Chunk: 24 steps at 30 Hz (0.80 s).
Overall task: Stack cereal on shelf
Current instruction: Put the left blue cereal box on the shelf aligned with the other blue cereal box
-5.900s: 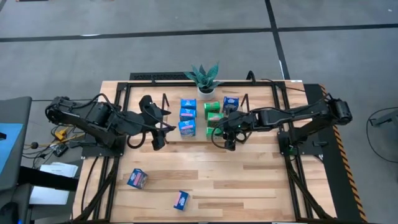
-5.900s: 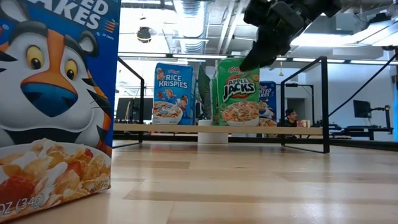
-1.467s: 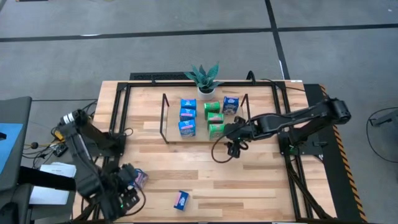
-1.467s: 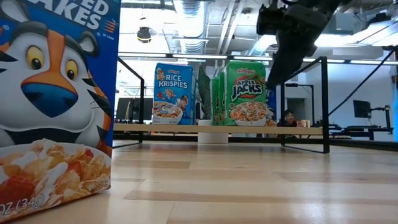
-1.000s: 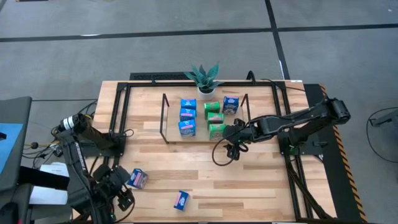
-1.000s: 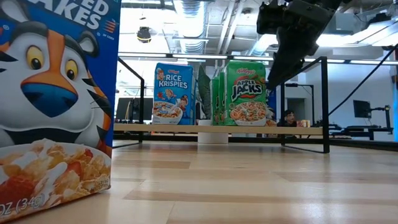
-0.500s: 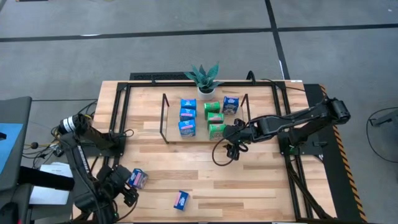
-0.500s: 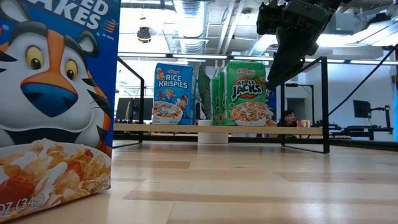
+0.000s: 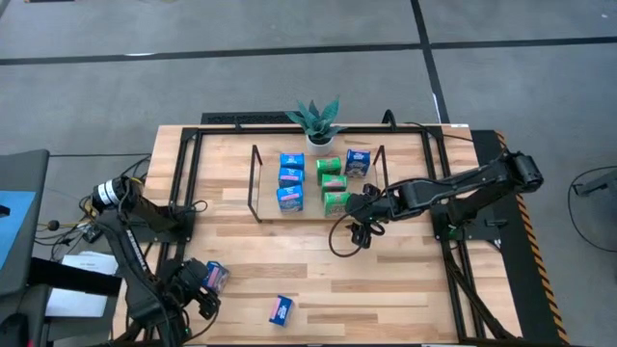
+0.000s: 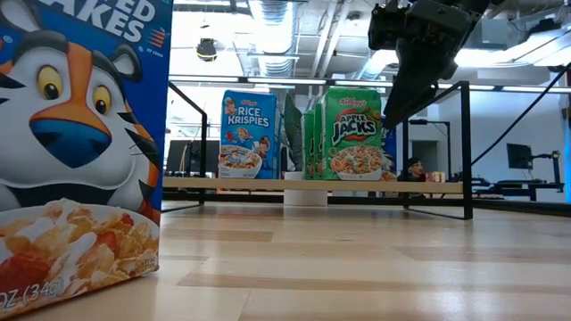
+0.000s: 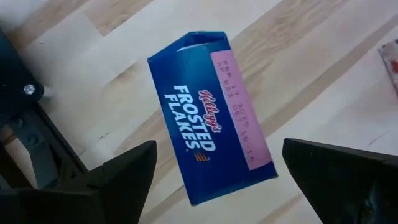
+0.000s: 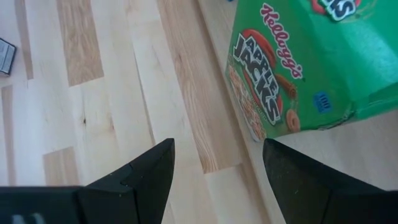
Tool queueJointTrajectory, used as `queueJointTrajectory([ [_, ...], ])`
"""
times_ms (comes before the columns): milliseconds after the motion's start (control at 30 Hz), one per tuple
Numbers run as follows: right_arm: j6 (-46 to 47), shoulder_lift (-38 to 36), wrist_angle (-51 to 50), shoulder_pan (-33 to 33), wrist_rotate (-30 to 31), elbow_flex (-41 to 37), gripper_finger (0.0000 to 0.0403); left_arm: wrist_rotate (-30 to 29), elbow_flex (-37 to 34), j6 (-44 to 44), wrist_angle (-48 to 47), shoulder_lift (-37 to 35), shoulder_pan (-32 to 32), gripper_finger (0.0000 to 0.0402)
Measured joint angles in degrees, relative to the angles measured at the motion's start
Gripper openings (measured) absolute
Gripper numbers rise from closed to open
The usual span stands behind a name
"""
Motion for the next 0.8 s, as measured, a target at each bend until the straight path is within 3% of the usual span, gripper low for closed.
queueJointTrajectory([
  [267, 1.3, 0.0, 0.0, 0.0, -0.2, 0.0, 0.0270, 0.1, -0.8, 0.5, 0.7, 0.0, 0.0, 0.0323],
  [600, 1.3, 0.0, 0.3, 0.0, -0.5, 0.0, 0.0270, 0.2, -0.8, 0.5, 0.7, 0.0, 0.0, 0.0209],
  [800, -1.0, -0.6, 5.4, 0.0, -1.3, 0.0, 0.0270, -1.0, -0.6, -0.5, 0.7, 0.0, 0.4, 0.0174],
])
